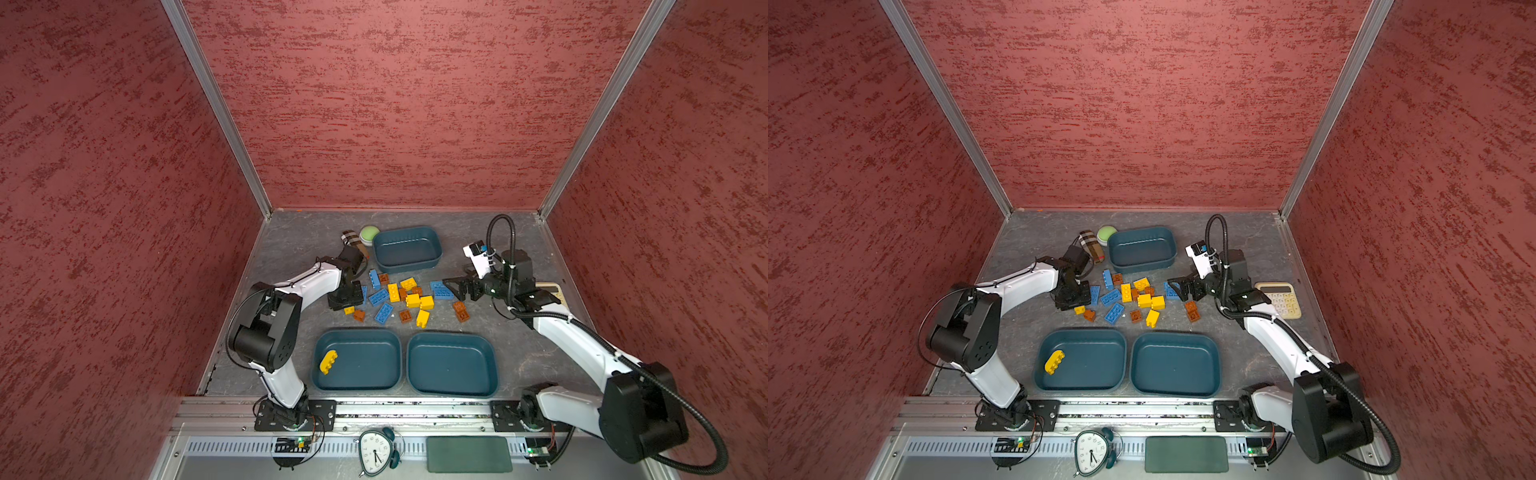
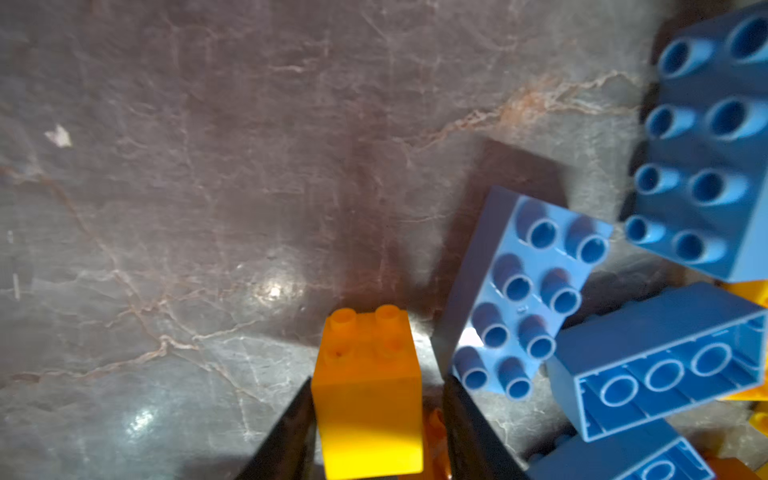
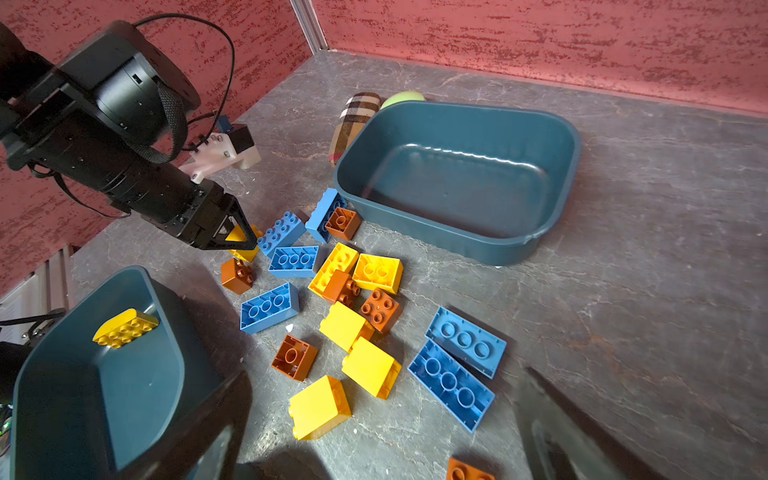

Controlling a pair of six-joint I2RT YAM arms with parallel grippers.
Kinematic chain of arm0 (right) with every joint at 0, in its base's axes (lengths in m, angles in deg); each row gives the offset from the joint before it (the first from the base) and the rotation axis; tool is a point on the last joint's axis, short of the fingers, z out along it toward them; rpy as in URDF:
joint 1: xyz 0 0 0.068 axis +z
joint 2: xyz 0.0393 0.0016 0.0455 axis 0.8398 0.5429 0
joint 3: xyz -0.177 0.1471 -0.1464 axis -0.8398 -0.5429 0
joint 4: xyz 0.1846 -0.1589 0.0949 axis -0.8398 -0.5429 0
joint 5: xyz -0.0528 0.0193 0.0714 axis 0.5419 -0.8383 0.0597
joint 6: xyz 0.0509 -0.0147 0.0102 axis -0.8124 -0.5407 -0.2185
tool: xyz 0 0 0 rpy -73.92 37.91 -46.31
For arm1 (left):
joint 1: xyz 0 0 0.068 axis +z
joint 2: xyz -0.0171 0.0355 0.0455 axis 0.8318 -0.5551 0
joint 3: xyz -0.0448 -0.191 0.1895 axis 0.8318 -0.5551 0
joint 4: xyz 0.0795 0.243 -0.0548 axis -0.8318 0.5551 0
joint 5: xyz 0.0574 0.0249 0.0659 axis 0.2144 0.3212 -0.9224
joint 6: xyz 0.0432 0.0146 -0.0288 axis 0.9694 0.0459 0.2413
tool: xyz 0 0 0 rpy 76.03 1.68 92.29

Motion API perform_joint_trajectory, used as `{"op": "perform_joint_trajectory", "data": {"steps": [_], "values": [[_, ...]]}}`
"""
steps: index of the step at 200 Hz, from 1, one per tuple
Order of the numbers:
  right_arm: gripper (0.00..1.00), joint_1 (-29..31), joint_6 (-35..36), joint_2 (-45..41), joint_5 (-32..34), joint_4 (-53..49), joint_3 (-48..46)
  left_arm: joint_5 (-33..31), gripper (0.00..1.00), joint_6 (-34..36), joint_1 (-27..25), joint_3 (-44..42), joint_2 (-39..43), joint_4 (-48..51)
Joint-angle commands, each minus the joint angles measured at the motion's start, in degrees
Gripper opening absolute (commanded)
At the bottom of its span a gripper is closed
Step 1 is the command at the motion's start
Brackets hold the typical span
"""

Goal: Sort the legos into containers by color
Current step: 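Move the yellow brick with the left gripper into the same teal bin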

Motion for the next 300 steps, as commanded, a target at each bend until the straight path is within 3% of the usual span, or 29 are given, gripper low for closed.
{"op": "perform_joint_trajectory", "data": {"steps": [1,22,45,86,185,220,256,300], "values": [[0.99,0.2,1.3,-0.7,1.3,-0.5,0.8,-1.5,0.42,-0.1,-0.2,-0.3,-2.0,-2.1],[0.99,0.2,1.2,-0.4,1.1,-0.4,1.1,-1.8,0.4,0.3,-0.1,0.2,-0.9,-0.9],[0.99,0.1,0.9,0.0,0.8,0.0,1.2,-2.0,0.46,1.0,0.1,0.8,1.0,0.7],[0.99,0.2,0.9,0.5,0.4,0.2,1.6,-1.3,0.46,1.4,0.1,0.5,3.4,2.2],[0.99,0.2,0.2,0.4,-0.3,0.2,1.3,-0.6,0.43,3.2,1.4,-1.3,0.5,-0.3],[0.99,0.2,0.2,0.2,-0.1,0.1,1.1,-0.6,0.39,4.1,1.7,-1.6,-0.8,-1.0],[0.99,0.1,0.2,0.0,-0.4,-0.3,1.1,0.7,0.26,4.8,1.6,-1.1,0.6,0.0],[0.99,0.2,0.1,0.1,-0.6,0.0,1.2,0.4,0.26,6.3,0.8,2.0,8.0,9.9]]}}
